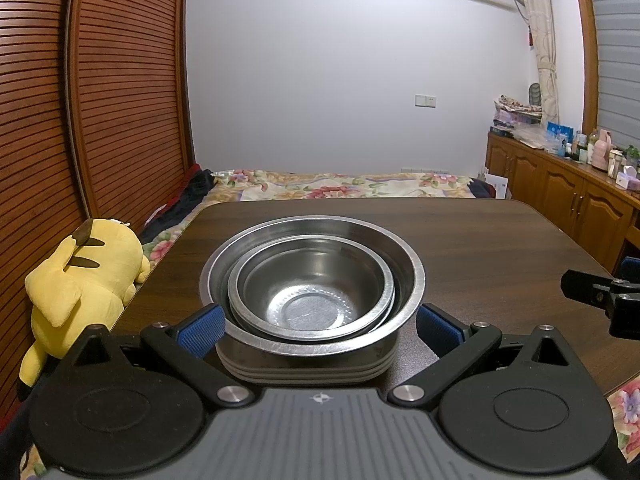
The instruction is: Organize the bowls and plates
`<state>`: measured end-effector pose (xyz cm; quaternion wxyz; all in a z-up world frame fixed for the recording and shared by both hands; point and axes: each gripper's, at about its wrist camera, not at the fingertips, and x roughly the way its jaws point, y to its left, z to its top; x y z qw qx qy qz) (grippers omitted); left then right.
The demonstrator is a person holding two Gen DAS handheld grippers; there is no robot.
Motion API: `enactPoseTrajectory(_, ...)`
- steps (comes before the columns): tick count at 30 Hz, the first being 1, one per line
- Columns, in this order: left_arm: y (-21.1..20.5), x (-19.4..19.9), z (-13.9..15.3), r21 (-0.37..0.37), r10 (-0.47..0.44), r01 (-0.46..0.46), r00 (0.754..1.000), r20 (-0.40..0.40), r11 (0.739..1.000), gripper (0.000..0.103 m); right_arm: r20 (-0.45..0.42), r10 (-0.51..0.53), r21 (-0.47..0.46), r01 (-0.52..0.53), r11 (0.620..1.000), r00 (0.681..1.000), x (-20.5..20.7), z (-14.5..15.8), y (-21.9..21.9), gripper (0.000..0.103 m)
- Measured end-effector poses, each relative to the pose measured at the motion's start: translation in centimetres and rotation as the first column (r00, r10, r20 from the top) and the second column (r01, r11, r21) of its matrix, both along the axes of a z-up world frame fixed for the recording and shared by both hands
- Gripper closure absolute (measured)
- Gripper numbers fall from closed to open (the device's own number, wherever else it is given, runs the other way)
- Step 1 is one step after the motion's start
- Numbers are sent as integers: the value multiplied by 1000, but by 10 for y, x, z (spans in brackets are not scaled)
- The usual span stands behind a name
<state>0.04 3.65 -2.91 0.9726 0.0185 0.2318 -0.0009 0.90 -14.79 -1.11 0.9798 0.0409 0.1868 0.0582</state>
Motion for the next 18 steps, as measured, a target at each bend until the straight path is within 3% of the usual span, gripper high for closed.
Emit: enactPoseTrajectory(18,0,0,1,-1,0,0,1000,1,1000,0,-1,-1,2,1,1000,1000,0,-1,-1,0)
